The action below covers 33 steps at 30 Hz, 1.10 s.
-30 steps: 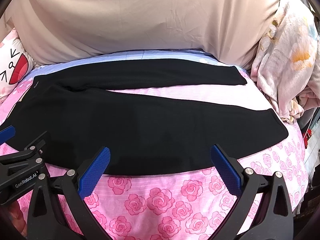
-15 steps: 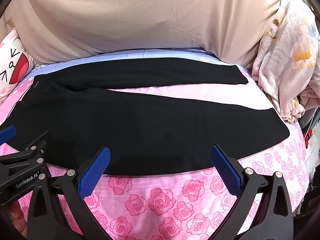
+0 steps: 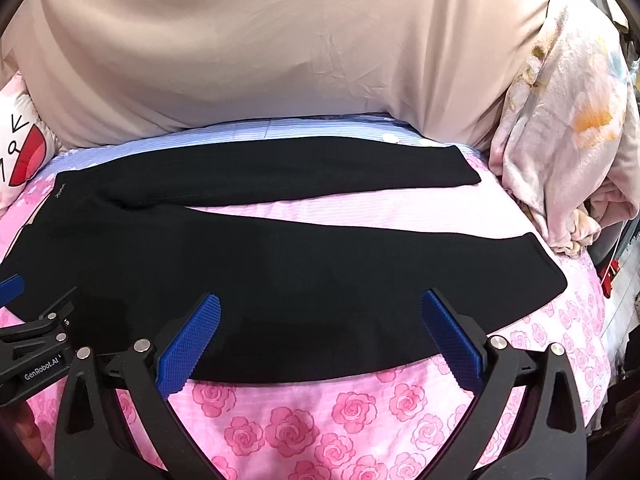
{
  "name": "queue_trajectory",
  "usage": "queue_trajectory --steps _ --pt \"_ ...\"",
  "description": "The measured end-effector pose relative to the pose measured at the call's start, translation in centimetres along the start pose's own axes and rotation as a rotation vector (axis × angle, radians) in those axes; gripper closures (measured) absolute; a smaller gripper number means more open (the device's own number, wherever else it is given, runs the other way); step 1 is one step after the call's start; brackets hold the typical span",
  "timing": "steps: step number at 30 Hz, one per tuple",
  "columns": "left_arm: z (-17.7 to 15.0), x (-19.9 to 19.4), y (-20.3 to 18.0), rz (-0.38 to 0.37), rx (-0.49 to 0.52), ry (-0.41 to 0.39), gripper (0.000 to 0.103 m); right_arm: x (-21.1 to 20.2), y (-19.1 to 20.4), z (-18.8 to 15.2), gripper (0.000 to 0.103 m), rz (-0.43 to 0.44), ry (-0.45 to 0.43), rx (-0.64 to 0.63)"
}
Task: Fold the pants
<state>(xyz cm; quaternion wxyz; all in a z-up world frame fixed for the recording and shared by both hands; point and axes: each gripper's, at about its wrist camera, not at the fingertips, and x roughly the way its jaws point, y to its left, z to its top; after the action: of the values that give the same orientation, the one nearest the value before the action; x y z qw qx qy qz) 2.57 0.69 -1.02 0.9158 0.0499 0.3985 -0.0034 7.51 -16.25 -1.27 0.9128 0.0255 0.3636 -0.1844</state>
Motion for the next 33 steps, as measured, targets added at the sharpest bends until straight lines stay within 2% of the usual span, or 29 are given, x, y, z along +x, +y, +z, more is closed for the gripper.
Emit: queue_trajectory --steps 5,13,17,19,21,23,25,27,30,33 --pt "0.1 -0.1 -0.1 0.000 0.009 -0.003 0.007 0.1 0.5 -0.3 0.005 -0.012 0.012 0.001" --pt "0.3 0.0 0.0 -0.006 0.006 -0.008 0.007 0.6 0.4 -0.6 0.005 0.097 0.055 0.034" --pt "0.5 0.2 0.1 -0.011 -0.001 -0.016 0.006 1.0 1.1 -0.7 0.005 -0.009 0.052 -0.011" --pt "0.9 0.5 0.7 -0.028 -0.035 -0.022 0.006 1.5 0.6 -0.5 0.005 -0.036 0.030 -0.032" --pt "1.6 0.9 1.7 -0.054 -0.064 -0.032 0.006 2.4 -1.4 0.4 0.005 -0.012 -0.011 -0.024" --pt "3.1 2.0 3.4 -0.061 -0.085 -0.044 0.006 3.9 -5.0 2.4 0.005 0.104 -0.072 0.002" --pt "5.2 3.5 5.6 -0.047 -0.096 -0.065 0.006 6.1 -9.0 4.9 0.005 0.149 -0.117 0.040" --pt "7.6 5.3 7.9 -0.013 -0.091 -0.084 0.006 10.8 -14.1 8.8 0.005 0.171 -0.086 0.079" --pt "11.8 9.4 12.5 0.061 -0.093 -0.073 0.006 17.6 -20.0 13.8 0.005 0.117 -0.021 0.116" --pt "15.8 14.6 18.5 0.123 -0.118 -0.019 0.006 23.7 -24.3 17.6 0.005 0.027 0.035 0.067"
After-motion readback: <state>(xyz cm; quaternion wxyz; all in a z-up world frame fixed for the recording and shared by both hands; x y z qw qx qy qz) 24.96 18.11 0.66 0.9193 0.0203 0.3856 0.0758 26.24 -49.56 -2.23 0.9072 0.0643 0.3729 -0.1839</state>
